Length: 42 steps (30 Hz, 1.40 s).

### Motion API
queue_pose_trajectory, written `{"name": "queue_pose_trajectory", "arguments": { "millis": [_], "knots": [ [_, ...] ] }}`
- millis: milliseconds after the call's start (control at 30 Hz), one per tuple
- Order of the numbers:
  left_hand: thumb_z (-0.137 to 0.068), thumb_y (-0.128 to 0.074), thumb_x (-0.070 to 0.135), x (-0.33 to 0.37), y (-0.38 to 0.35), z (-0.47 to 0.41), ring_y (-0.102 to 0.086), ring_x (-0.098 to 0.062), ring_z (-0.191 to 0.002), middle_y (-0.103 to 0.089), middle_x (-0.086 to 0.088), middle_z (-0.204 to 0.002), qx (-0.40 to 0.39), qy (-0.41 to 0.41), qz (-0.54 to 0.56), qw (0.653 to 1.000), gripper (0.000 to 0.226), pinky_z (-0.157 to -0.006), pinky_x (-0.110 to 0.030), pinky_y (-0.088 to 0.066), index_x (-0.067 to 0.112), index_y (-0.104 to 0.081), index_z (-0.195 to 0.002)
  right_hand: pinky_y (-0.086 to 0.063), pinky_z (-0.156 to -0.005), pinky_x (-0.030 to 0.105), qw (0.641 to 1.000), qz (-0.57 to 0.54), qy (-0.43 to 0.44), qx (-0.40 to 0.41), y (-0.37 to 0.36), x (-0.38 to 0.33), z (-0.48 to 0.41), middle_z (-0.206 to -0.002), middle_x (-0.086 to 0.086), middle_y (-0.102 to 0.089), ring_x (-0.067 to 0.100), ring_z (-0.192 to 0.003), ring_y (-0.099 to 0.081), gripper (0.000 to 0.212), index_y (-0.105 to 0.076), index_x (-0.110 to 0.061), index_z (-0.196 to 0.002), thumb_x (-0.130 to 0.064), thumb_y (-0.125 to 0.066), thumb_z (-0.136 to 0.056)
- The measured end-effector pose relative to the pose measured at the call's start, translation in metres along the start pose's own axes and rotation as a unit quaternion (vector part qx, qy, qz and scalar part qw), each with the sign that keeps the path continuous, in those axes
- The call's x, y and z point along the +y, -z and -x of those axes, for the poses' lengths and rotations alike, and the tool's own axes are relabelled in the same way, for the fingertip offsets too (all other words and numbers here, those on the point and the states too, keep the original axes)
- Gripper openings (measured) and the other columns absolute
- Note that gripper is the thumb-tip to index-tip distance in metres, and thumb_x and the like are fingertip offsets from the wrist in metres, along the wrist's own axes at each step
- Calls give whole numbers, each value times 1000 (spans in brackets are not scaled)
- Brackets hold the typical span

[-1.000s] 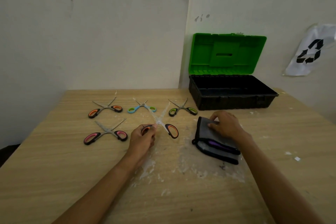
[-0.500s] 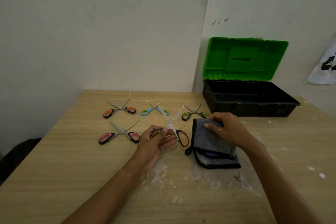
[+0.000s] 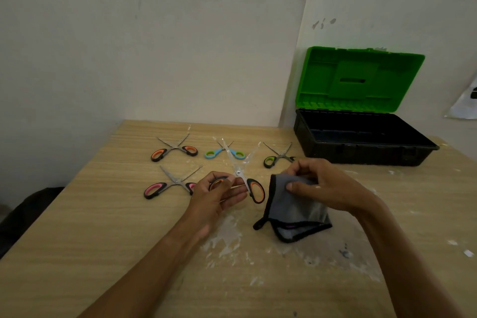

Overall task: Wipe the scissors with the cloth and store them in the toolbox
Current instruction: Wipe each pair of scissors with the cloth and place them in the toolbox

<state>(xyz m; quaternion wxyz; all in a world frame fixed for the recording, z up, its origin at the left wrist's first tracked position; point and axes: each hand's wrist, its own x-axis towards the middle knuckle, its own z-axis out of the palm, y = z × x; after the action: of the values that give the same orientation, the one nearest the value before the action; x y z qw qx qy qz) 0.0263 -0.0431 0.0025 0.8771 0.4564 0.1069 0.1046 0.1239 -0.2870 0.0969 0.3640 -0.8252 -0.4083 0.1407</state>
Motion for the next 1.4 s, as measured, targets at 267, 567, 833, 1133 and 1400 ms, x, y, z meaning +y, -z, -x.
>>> {"name": "queue_pose_trajectory", "arguments": {
  "millis": [267, 567, 833, 1133, 1400],
  "knots": [
    [-86, -72, 16, 5, 2, 1, -76, -34, -95, -76, -23, -103, 12, -20, 7, 1000, 27, -77, -35, -62, -1, -65, -107, -50, -70, 36, 950, -292, 35, 109, -18, 7, -5, -94, 19, -67, 29, -87, -63, 12, -49, -2, -80, -12, -56, -81],
    [-87, -71, 15, 15, 12, -2, -77, -32, -95, -77, -20, -102, 21, -37, 15, 999, 21, -76, -33, -62, 3, -66, -103, -36, -109, 58, 821, -562, 1, 97, -30, 19, -7, -121, 27, -62, 39, -117, -55, 36, -65, 5, -101, -16, -44, -80],
    [-86, -71, 17, 14, 11, 1, -76, -31, -95, -77, -20, -102, 6, -33, 4, 999, 24, -77, -33, -62, 2, -66, -104, -56, -67, 28, 950, -238, -27, 198, -38, 12, -12, -89, 7, -62, 18, -82, -64, 23, -52, -8, -93, -25, -67, -89],
    [-97, -63, 11, 13, 7, 5, -76, -30, -93, -76, -21, -102, 7, -32, -9, 999, 20, -76, -32, -62, -3, -63, -111, -47, -82, 10, 972, -9, 64, 226, -56, 2, -31, -107, -20, -60, -4, -103, -57, 17, -65, -29, -101, -29, -72, -86],
    [-99, -61, 9, 11, 5, 6, -76, -29, -92, -77, -19, -98, 8, -33, -31, 999, 15, -76, -32, -62, -2, -64, -108, -53, -78, 12, 958, -88, 43, 269, -64, 6, -37, -98, -24, -66, -2, -96, -65, 58, -50, -31, -120, -17, -83, -75]
  ]
}}
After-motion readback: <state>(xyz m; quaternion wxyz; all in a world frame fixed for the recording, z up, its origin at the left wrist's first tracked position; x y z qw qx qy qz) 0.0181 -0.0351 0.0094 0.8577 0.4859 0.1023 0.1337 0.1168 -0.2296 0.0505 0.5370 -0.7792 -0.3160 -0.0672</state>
